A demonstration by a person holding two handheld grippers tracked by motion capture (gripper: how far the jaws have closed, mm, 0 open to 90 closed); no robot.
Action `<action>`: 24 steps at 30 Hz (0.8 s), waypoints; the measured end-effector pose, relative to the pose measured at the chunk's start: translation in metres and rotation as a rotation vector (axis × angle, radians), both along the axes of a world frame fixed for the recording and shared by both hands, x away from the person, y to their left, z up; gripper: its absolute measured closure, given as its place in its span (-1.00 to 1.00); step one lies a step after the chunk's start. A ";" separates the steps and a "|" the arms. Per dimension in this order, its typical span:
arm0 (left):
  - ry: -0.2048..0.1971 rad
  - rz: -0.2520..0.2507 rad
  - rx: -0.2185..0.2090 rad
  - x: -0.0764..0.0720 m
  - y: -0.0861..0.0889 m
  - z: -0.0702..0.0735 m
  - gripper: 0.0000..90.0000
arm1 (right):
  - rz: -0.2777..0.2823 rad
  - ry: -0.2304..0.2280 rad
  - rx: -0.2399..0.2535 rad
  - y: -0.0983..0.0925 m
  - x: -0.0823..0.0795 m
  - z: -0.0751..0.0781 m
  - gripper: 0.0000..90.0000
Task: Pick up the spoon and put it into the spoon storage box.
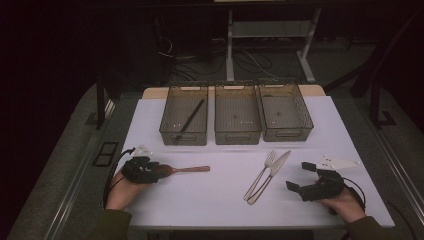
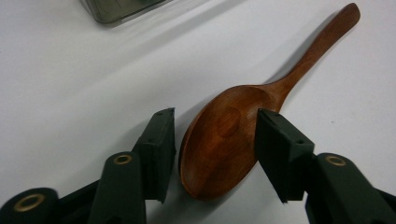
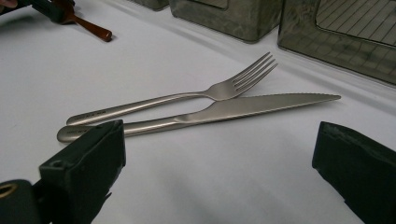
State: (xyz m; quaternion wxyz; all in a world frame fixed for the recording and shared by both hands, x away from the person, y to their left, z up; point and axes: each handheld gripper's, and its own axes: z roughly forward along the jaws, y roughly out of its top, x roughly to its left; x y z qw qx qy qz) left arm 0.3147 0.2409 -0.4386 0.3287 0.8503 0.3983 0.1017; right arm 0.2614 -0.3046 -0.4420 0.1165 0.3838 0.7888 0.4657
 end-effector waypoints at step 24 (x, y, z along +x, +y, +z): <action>-0.001 -0.095 0.007 -0.005 0.006 0.008 0.69 | 0.000 -0.002 0.001 0.000 0.000 0.000 -0.95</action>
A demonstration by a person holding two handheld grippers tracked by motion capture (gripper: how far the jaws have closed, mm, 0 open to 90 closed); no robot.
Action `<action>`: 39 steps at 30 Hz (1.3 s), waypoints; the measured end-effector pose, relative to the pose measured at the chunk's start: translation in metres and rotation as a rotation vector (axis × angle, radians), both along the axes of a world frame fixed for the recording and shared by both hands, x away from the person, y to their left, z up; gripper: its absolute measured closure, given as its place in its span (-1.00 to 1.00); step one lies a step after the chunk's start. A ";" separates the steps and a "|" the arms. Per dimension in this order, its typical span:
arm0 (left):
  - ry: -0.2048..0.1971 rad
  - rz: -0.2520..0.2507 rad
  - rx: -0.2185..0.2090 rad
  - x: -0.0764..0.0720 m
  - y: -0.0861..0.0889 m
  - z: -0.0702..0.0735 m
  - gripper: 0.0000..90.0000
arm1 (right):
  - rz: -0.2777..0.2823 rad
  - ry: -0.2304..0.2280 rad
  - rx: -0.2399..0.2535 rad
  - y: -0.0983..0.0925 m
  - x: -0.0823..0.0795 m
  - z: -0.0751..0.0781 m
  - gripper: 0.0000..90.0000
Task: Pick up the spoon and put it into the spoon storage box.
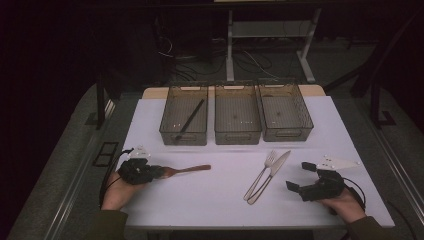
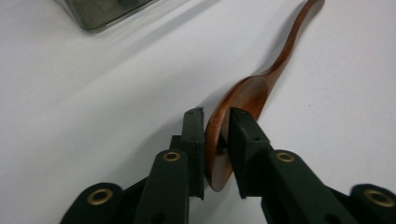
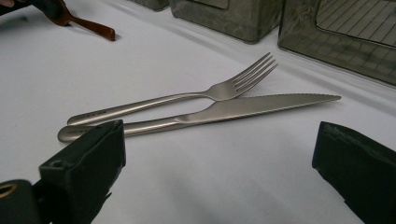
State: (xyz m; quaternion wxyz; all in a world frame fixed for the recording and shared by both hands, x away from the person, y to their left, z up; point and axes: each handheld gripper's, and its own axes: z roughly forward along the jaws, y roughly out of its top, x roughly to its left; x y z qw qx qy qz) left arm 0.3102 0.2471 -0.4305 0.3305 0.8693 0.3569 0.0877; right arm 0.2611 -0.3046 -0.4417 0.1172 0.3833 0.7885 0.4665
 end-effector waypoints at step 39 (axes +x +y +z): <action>-0.029 -0.012 -0.129 -0.006 -0.034 0.030 0.82 | 0.035 0.008 -0.012 0.012 -0.001 -0.004 -0.95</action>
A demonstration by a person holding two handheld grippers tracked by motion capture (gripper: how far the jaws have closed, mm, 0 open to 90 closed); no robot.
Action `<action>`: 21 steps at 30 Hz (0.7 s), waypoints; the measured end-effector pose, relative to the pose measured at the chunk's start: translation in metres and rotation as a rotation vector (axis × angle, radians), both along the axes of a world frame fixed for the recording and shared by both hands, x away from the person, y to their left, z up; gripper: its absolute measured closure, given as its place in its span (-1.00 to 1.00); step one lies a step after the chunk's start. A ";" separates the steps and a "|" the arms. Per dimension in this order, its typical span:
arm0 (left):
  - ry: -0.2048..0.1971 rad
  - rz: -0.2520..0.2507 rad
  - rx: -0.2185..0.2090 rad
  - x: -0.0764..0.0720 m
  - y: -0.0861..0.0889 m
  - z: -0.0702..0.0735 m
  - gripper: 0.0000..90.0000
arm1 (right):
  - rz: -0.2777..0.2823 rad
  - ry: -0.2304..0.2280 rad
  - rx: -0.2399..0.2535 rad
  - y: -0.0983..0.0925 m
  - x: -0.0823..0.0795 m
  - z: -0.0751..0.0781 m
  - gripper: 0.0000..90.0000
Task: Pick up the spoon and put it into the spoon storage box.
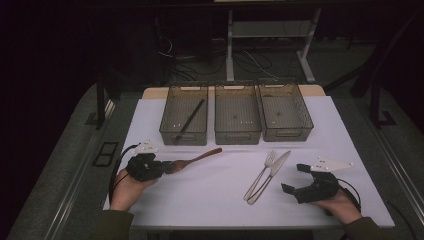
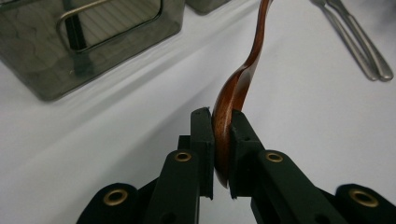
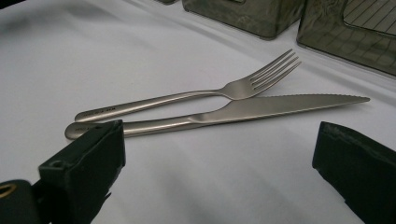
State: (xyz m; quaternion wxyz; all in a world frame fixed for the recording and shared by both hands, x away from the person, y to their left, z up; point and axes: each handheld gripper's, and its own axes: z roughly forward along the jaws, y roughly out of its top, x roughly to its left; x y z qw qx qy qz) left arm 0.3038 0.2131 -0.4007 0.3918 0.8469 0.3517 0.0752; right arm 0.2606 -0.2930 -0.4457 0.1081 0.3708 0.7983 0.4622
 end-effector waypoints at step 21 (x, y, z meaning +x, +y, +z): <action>-0.049 0.029 -0.081 0.005 -0.028 0.016 0.82 | 0.000 0.001 0.008 -0.002 0.002 0.000 -0.95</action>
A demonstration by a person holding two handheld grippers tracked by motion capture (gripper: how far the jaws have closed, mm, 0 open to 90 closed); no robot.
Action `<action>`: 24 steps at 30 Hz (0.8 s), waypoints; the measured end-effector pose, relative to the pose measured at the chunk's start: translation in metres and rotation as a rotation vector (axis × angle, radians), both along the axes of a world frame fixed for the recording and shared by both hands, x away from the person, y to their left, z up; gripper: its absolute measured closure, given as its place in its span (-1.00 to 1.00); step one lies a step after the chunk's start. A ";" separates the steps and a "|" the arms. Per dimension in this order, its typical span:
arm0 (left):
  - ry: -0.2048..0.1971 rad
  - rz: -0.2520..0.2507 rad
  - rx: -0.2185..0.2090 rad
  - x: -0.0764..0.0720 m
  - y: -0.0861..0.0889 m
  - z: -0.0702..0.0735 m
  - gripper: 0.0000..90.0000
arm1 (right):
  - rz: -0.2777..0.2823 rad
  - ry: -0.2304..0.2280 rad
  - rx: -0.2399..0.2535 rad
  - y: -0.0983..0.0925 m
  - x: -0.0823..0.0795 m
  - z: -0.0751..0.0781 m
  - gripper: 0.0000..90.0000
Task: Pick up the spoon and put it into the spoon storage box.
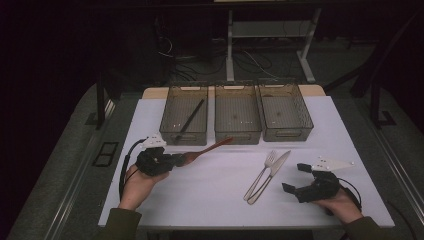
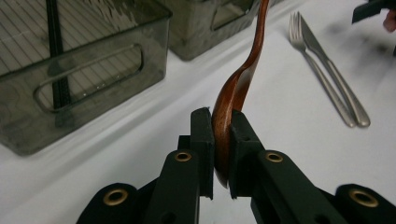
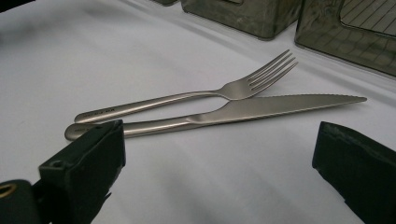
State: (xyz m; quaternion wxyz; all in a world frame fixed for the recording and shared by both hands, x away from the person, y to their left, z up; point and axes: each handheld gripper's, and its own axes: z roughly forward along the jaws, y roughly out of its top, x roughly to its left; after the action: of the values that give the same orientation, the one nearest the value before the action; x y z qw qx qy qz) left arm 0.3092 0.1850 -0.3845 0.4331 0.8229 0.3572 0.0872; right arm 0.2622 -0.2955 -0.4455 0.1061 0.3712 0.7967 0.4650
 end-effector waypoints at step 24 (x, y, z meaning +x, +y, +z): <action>-0.065 0.080 -0.031 0.033 -0.032 0.026 0.82 | -0.003 0.001 -0.003 -0.001 0.000 0.000 -0.95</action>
State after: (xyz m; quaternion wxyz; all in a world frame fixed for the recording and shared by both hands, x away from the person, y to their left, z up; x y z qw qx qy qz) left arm 0.3419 0.1530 -0.3589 0.4532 0.7980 0.3768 0.1257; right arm 0.2621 -0.2962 -0.4452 0.1071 0.3727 0.7966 0.4637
